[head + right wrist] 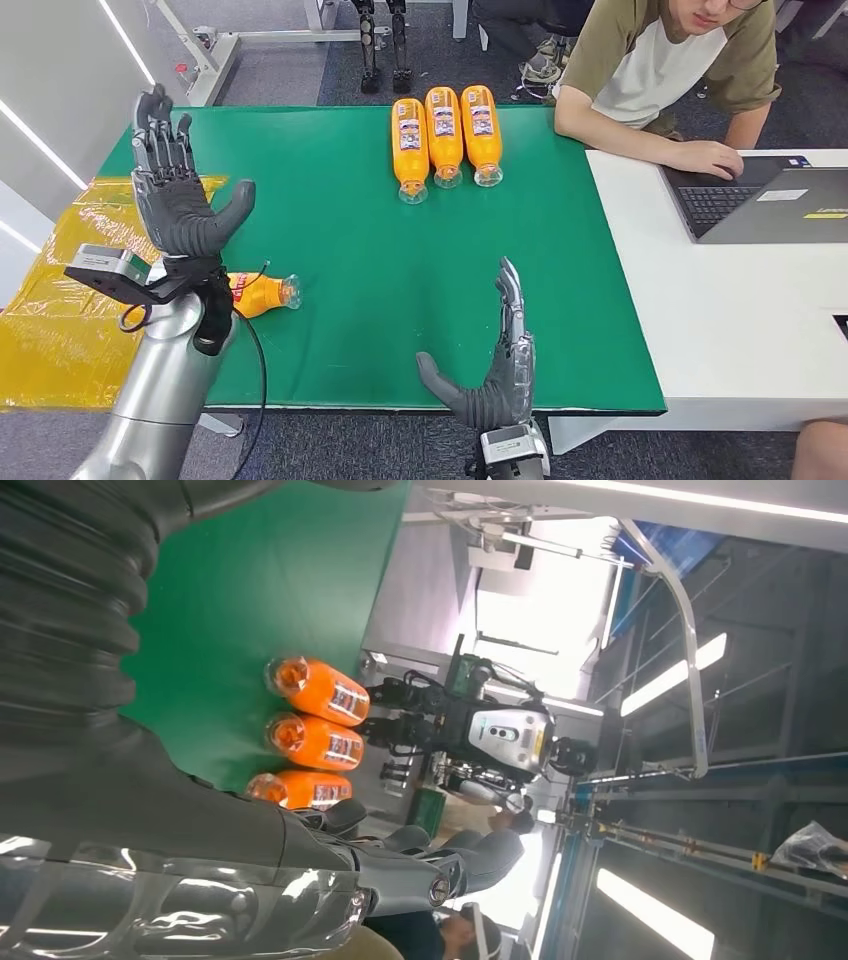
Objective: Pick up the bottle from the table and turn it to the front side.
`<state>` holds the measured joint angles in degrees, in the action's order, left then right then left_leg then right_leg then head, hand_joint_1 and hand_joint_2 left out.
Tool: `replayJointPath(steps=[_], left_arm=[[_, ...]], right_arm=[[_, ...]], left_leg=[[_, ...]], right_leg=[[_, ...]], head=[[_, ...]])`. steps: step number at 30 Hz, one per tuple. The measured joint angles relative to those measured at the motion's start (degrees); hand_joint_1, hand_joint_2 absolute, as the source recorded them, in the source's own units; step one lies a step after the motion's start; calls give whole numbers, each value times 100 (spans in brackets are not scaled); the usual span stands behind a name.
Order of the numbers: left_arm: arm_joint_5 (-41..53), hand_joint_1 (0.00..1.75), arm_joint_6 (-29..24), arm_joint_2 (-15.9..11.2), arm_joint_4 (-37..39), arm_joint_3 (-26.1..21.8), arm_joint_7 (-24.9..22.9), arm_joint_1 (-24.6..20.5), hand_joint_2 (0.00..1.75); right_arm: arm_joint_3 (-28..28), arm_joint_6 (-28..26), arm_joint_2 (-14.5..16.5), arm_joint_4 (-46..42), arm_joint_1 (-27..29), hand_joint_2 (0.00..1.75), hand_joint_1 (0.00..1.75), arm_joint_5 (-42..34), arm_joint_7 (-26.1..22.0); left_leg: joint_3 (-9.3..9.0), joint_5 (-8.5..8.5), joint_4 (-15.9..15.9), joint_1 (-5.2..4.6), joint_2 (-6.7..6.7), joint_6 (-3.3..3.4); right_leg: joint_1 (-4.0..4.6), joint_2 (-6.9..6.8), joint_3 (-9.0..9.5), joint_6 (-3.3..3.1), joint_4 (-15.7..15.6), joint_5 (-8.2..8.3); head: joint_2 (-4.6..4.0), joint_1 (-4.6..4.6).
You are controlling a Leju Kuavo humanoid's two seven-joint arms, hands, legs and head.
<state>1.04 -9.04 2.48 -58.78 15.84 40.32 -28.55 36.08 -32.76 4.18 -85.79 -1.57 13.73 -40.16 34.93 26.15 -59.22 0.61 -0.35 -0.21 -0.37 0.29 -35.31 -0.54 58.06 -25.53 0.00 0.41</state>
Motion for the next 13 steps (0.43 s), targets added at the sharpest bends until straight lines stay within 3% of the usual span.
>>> replayJointPath(steps=[8,13], left_arm=[[-429,0,369,1239,-443,-290,-2,943,175],[-573,0,319,1521,-895,-311,-2,1339,175]], right_arm=[[-32,7,210,114,-169,175,0,-244,1],[-30,-31,293,261,-273,175,0,-224,-1]], left_leg=[[2,4,-1,-2,7,6],[8,6,-1,2,6,8]], right_leg=[[-1,6,0,1,-1,0],[0,5,-6,1,0,-1]], head=[[0,0],[0,0]])
